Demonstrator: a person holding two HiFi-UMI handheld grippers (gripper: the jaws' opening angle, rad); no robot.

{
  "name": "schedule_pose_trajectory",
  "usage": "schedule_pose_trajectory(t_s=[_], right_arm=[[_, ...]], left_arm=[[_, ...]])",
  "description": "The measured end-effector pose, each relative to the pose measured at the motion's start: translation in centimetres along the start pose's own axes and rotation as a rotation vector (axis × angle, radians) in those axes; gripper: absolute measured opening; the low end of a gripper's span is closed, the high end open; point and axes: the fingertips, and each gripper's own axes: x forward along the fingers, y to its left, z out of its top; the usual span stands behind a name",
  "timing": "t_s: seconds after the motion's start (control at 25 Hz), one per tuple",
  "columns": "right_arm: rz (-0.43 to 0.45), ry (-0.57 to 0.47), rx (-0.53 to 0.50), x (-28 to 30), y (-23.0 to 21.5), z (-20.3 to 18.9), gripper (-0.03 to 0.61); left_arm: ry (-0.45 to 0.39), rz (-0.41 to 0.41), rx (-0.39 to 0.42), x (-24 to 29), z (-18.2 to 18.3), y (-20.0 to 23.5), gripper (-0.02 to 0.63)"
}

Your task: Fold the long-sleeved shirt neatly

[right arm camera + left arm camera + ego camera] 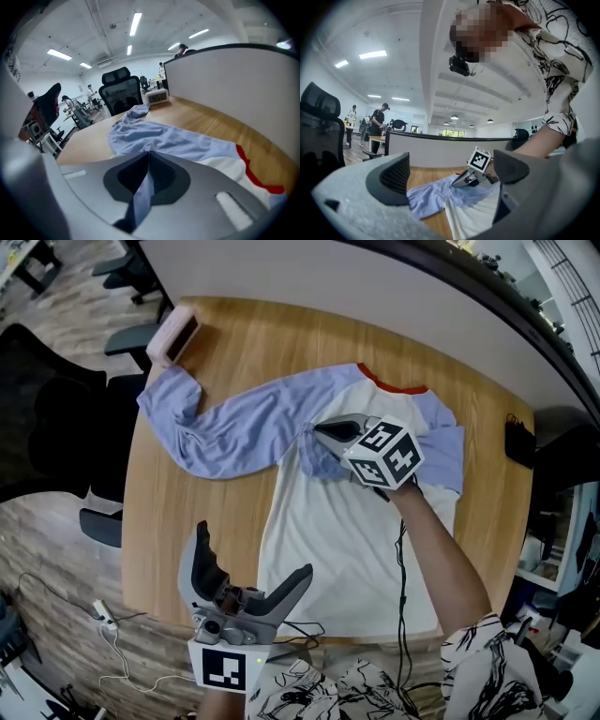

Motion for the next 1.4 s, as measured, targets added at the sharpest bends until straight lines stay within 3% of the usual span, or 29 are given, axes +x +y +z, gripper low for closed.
schedule_pose_trajectory(t_s=[0.12,0.16,0.24,0.28,0.4,0.52,0.8,1.2,1.4], right_arm=[[-0.064,-0.004,0.008,0.4,-1.4,0.5,0.025],[-0.067,0.003,0.018,0.8,-1.5,0.2,0.054],[-0.057,-0.024,0.046,1.1,-1.3,0.3,0.196],[-0.057,-0.059,0.061,0.7,-1.1,0.8,0.213],[-0.056,-0.164,0.114,-0.7,-0.1,2.7,0.213],[-0.057,-0.183,0.139,-1.1,1.6,2.7,0.212],[-0.121,-0.205,0.229,-0.8,2.7,0.9,0.212],[-0.259,-0.218,0.315,0.2,0.8,-1.1,0.179],[-0.303,-0.220,0.334,0.7,0.1,-1.0,0.179]], left_arm=[[0.034,0.032,0.016,-0.1,-0.3,1.3,0.548],[0.047,0.042,0.024,-0.2,-0.4,1.9,0.548],[0.072,0.064,0.042,-0.3,-0.2,3.5,0.548],[0.082,0.079,0.051,-0.4,0.0,4.8,0.548],[0.095,0.141,0.081,-0.4,0.8,10.1,0.548],[0.156,0.172,0.120,0.2,0.0,15.8,0.548],[0.323,0.136,0.104,4.2,-5.7,26.3,0.518],[0.513,0.078,0.087,9.9,-13.8,33.2,0.432],[0.600,0.122,0.004,10.6,-16.8,36.9,0.321]])
